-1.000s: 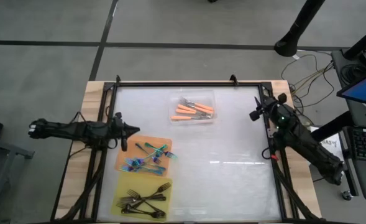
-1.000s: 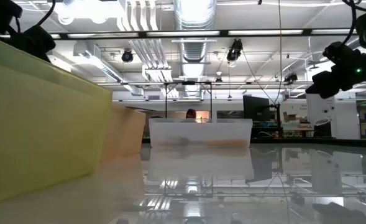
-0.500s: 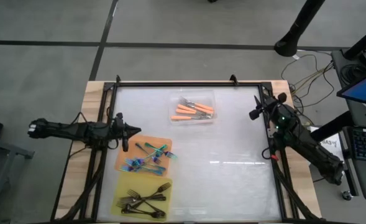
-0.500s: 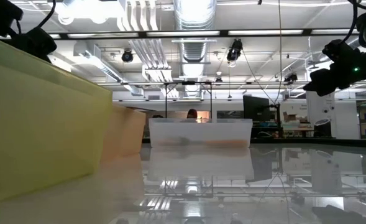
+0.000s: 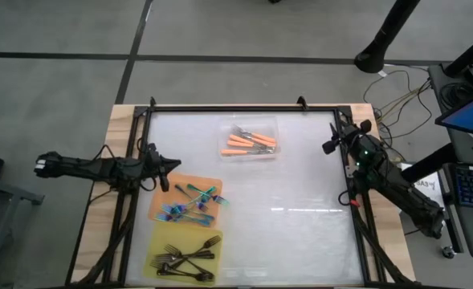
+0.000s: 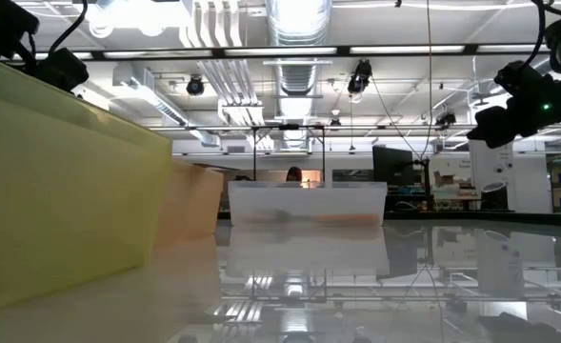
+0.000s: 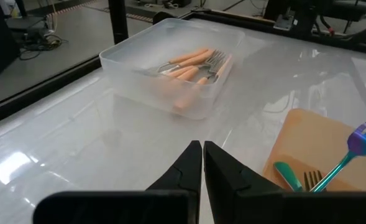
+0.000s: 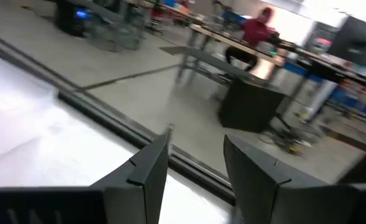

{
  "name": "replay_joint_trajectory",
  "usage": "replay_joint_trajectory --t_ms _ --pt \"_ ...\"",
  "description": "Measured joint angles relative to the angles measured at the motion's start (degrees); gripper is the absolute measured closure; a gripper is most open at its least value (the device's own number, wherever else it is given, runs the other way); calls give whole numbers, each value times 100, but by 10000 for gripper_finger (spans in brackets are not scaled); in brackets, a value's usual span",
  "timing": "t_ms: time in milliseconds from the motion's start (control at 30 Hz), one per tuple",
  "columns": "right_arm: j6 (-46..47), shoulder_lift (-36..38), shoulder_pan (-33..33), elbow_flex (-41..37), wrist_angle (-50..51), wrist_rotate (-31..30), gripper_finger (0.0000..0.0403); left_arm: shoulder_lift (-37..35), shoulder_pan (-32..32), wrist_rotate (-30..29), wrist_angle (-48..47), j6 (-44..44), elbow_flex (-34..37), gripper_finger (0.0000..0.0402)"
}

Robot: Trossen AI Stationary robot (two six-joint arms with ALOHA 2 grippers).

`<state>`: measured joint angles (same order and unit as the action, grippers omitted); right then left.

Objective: Sort silverware by color (type)
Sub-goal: Return to Home Position

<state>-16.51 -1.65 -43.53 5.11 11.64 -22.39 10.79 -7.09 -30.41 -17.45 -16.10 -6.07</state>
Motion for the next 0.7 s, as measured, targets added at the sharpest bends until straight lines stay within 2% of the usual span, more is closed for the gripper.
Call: replay_joint_trajectory --t_ms 233,467,700 --pt "0 -113 -2 4 6 -1373 255 0 0 -2 2 0 2 402" --pt "0 -114 -2 4 4 -1371 255 -205 34 -9 99 -2 21 402" --pt "1 -115 -2 4 4 -1367 255 -734 46 -10 122 -2 26 402"
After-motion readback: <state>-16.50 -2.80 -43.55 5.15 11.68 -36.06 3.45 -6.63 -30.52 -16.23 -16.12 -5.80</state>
